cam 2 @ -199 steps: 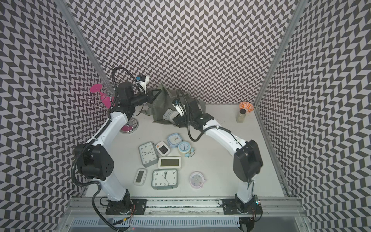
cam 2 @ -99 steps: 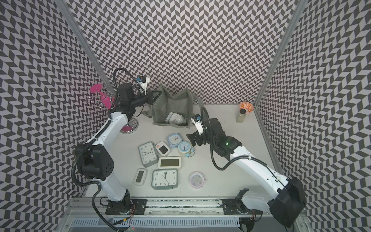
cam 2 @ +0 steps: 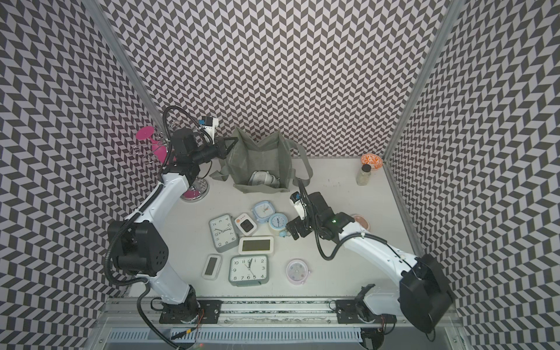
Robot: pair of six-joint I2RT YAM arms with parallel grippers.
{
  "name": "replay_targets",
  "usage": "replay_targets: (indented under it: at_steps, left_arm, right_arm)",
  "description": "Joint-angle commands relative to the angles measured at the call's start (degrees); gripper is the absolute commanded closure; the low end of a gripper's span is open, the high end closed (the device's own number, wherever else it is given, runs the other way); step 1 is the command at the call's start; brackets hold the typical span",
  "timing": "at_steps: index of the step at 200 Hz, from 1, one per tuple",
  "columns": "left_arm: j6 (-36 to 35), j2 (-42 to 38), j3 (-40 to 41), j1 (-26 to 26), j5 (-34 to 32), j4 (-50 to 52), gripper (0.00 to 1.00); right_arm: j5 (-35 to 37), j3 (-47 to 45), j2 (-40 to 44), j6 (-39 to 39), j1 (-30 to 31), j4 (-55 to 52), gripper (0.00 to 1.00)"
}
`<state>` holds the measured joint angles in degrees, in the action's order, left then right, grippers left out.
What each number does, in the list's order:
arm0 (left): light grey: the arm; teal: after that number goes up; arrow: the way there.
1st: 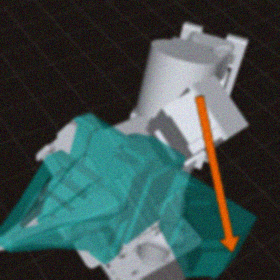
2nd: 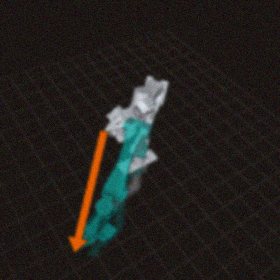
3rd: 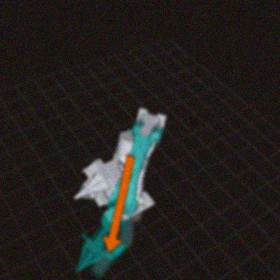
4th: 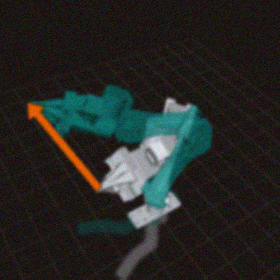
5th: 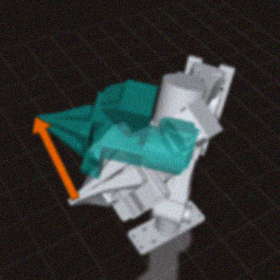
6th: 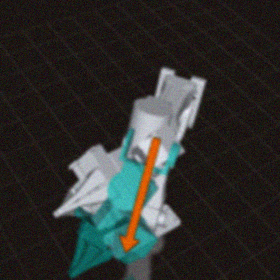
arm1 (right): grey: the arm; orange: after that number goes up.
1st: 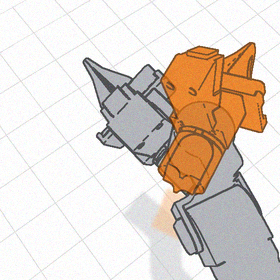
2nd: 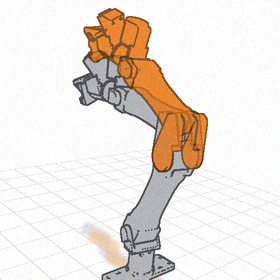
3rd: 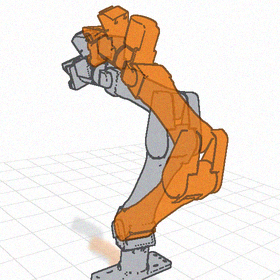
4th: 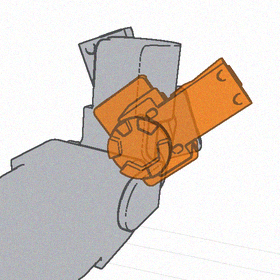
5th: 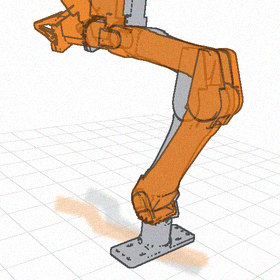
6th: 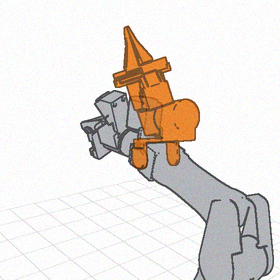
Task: Put the alarm clock into the canvas bag
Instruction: Pick up the alarm from the center of the board.
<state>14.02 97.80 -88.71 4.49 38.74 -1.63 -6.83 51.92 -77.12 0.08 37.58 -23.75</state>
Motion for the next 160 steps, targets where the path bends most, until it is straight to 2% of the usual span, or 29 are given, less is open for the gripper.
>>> replay_targets:
  at_steps: [1,61,118,160]
  left_arm:
    - [0.8,-2.8,-0.3,-0.6,0.7,-5.6,1.00]
    - [1.9,-2.7,0.8,-1.8,1.7,-7.3,1.00]
    - [3.0,-2.5,1.7,-2.5,2.6,-8.9,1.00]
    - [4.1,-2.6,2.5,-3.1,3.4,-10.4,1.00]
  right_arm:
    - [-1.8,1.6,-4.3,-0.5,1.7,3.2,0.01]
    - [-2.0,6.1,-14.0,-0.9,4.0,8.4,0.01]
    - [-0.7,9.2,-19.8,-0.8,5.5,10.5,0.01]
    - [3.9,11.5,-24.2,-0.9,6.6,9.9,0.00]
